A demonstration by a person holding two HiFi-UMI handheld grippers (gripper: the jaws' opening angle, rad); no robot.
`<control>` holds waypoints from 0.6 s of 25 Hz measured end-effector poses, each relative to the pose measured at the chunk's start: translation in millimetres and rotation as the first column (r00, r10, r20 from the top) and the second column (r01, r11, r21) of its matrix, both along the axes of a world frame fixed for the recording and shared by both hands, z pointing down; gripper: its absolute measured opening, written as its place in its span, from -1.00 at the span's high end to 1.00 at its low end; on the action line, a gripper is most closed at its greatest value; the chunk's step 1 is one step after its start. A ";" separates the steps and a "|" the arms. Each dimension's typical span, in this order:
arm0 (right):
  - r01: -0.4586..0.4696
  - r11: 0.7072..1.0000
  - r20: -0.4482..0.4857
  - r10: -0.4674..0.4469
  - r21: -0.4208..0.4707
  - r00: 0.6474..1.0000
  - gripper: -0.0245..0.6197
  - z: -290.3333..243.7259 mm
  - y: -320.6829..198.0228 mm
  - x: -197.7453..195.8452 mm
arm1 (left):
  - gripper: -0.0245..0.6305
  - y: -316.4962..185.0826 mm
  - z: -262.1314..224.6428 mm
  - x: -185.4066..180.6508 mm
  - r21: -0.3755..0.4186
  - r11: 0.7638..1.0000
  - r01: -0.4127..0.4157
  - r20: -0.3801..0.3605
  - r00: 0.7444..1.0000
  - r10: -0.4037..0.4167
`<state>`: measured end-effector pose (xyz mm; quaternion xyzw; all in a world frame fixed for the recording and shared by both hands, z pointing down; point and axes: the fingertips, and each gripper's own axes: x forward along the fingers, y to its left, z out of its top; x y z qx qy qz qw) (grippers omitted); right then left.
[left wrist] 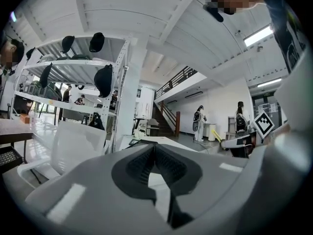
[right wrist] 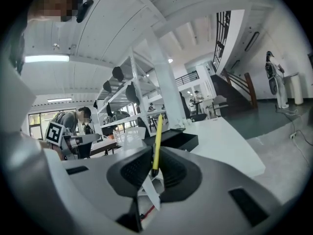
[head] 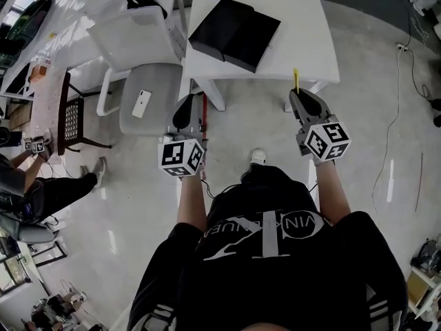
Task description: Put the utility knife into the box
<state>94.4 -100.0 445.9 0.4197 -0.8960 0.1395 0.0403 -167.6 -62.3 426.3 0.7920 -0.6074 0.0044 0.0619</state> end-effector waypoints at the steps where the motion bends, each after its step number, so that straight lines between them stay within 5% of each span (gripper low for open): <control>1: 0.006 1.000 0.001 -0.006 -0.001 1.000 0.76 0.7 -6.9 -0.8 | 0.87 -6.3 -0.8 0.0 0.002 1.000 0.005 0.003 1.000 -0.005; 15: 0.041 0.999 0.036 -0.042 0.009 0.998 0.76 1.2 -67.3 0.0 | 0.87 -72.0 -12.0 17.6 0.043 0.999 0.000 0.025 1.000 -0.001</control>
